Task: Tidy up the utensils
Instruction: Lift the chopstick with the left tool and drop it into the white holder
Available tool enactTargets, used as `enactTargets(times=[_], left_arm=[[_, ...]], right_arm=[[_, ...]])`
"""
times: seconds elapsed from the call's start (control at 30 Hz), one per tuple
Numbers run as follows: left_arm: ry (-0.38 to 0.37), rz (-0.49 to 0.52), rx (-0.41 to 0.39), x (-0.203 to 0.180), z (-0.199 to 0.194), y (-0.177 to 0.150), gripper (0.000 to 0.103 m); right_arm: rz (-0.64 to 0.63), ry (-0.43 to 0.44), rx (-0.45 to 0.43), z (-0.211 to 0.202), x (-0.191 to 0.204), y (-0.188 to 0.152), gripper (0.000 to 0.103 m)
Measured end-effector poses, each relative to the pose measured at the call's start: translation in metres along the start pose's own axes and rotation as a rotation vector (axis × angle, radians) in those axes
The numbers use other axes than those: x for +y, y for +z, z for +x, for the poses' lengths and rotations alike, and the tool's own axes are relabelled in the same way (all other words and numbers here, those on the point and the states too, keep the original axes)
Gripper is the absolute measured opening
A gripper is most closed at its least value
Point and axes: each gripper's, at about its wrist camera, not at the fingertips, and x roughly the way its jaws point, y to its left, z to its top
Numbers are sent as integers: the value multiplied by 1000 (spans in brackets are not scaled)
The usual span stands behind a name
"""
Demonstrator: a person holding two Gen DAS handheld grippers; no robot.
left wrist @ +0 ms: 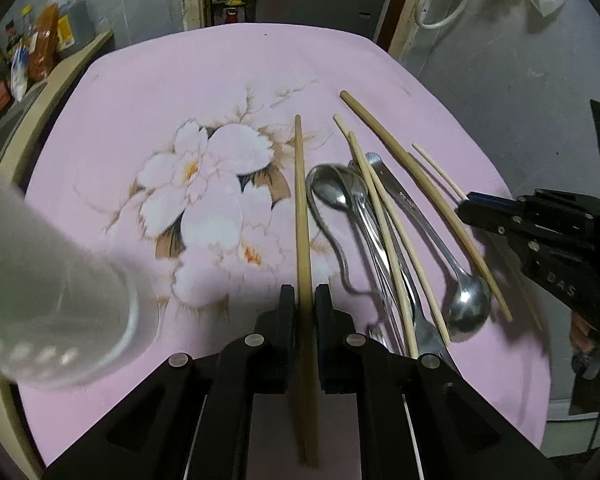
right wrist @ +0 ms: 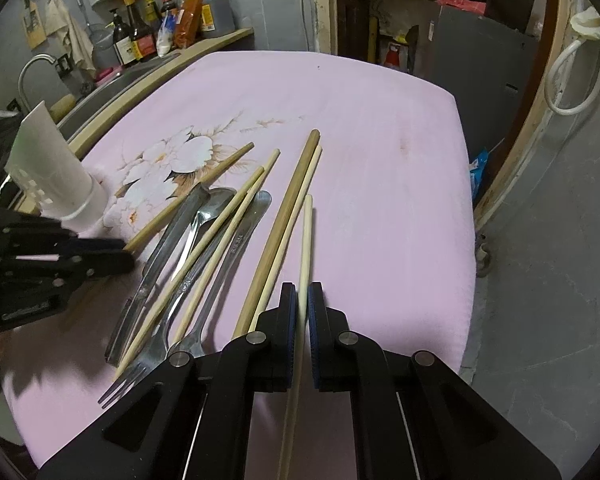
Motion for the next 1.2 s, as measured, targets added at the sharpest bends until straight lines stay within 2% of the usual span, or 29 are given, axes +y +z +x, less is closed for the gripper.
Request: enactTargets(times=[0.23,0.4,0.53,0.63,0.7,0.9,1.07,1.2], left_arm=[[-34,-30,37,3,15,28,8],[-75,-116,36,11,16,30,4],[-94,-146,-12,14,2,17,4],[-97,-141,-80,9,-16,7,4],[-97,-131,-138,5,-28,-2,4],[-90,-101,-415,-11,-82,-36,4],[-44,-157,-607,-1,-132,-41,4],[12,-219,-750,28,-174,-39,4]], right_arm=[[-50,-4,20,8,-1,7,8],[35,59,30,10,-13,10,5],[93,123,-25,0,-17,2,3],[128,148,-117,-16,-13,-10,3],[131,149,-225,-34,-4,-21,3],[88,165,-542,-81,35,-34,3],[46,199,-754,-107,72,-20,3],[13,220,-911,-124,106,-1,3]])
